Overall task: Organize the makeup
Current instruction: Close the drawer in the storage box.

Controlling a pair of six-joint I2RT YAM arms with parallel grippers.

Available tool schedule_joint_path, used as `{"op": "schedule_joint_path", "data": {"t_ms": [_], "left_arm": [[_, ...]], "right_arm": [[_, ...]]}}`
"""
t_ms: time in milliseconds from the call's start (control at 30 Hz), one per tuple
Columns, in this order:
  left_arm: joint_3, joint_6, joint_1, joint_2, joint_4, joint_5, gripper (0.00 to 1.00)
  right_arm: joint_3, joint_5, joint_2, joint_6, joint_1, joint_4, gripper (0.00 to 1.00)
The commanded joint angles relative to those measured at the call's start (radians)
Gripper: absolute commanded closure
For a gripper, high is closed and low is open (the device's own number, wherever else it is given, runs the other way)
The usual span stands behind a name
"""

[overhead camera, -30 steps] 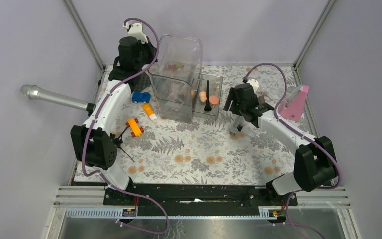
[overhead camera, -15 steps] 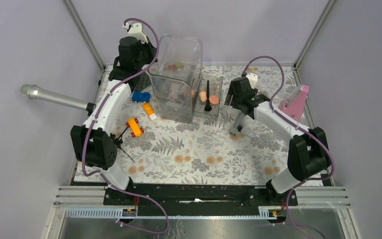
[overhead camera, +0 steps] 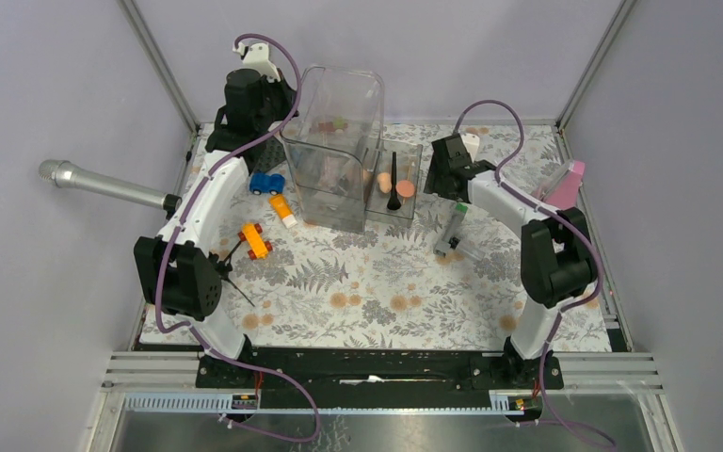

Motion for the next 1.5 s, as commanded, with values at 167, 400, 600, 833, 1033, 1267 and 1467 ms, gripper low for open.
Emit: {"op": "schedule_joint_path", "data": {"t_ms": [167,400,600,833,1033,1267,1467], "left_arm": [[-0.022,0.001,-0.018,0.06,-0.176,0.055,0.93],[-0.021,0.003,-0.018,0.06,-0.177,0.053,0.93],[-0.021,0.003,-0.018,0.058,-0.177,0.053,0.93],[-0.02,0.002,-0.018,0.06,-0.177,0.058,0.93],[-0.019,0.0,-0.018,0.06,-0.177,0.063,0.94],[-0.018,0.0,-0.018,0.06,-0.177,0.062,0.94],[-0.019,-0.002,-0.018,0.061,-0.177,0.066,0.94]], "right_arm": [[0.077,-0.03,0.072,0.006,-0.027,-0.01,0.24],[0.068,-0.118,0.087,0.008,-0.041,0.038,0.24],[0.031,-0.311,0.1,0.04,-0.041,0.167,0.25],[0.037,-0.5,0.156,0.119,-0.039,0.281,0.26],[0.024,-0.608,0.191,0.214,-0.037,0.423,0.27],[0.075,-0.621,0.24,0.264,-0.004,0.461,0.28],[0.097,-0.637,0.281,0.322,0.024,0.511,0.28]]}}
